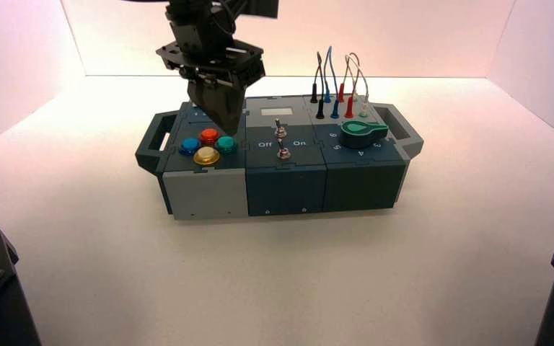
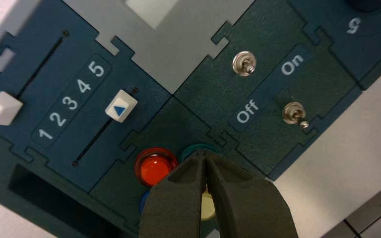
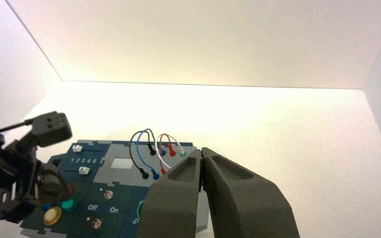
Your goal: Push the green button with the left gripper.
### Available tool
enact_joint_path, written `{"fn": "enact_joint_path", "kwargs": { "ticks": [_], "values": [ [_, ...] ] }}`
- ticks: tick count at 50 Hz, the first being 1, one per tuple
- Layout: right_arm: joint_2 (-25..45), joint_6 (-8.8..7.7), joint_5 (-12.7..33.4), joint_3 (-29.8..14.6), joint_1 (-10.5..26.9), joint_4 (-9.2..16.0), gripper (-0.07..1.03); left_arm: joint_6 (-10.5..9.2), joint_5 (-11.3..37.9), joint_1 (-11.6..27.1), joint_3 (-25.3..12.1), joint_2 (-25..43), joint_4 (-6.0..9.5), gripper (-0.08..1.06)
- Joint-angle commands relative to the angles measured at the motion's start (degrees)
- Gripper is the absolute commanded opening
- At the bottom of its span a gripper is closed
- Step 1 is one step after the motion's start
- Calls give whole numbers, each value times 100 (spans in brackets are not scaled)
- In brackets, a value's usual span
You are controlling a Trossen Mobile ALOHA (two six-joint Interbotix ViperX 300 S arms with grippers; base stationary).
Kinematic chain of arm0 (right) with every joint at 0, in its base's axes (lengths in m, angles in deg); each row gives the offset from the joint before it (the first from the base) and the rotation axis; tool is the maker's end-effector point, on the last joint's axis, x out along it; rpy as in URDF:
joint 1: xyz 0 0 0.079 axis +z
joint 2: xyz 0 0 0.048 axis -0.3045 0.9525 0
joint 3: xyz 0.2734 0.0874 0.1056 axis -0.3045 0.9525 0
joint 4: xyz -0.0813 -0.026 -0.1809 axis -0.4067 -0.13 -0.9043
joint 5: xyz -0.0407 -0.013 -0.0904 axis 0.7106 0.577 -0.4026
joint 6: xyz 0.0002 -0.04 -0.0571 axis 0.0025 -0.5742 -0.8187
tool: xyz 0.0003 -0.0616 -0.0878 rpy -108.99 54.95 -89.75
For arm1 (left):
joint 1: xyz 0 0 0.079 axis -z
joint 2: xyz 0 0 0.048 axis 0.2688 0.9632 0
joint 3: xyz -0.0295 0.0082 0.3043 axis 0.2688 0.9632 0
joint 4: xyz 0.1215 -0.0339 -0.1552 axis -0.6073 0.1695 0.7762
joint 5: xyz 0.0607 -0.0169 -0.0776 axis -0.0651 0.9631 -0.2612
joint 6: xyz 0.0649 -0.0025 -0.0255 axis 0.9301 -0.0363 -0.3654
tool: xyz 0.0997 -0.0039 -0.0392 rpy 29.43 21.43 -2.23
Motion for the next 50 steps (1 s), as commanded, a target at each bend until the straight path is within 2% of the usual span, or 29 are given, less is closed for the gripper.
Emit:
{"fn": "enact_joint_path", "kwargs": {
  "ticks": [1, 22, 29, 36, 43, 50],
  "values": [
    [88, 9, -26, -70, -9, 18, -2, 44, 18, 18, -158, 18, -26, -3],
    [79, 9, -18, -70, -9, 18, -2, 53, 193, 9, -141, 255, -70, -3],
    [18, 9, 18, -70, -9, 35, -2, 44, 457, 9, -334, -176, -79, -3],
    [26, 18, 53, -88, -9, 70, -2, -62, 914, 9, -563, -756, -79, -3],
    [53, 18, 123, -88, -9, 97, -2, -193, 1028, 9, -519, -1020, -79, -3],
    [79, 9, 158, -97, 18, 97, -2, -220, 1090, 9, -396, -1116, -79, -3]
  ]
}}
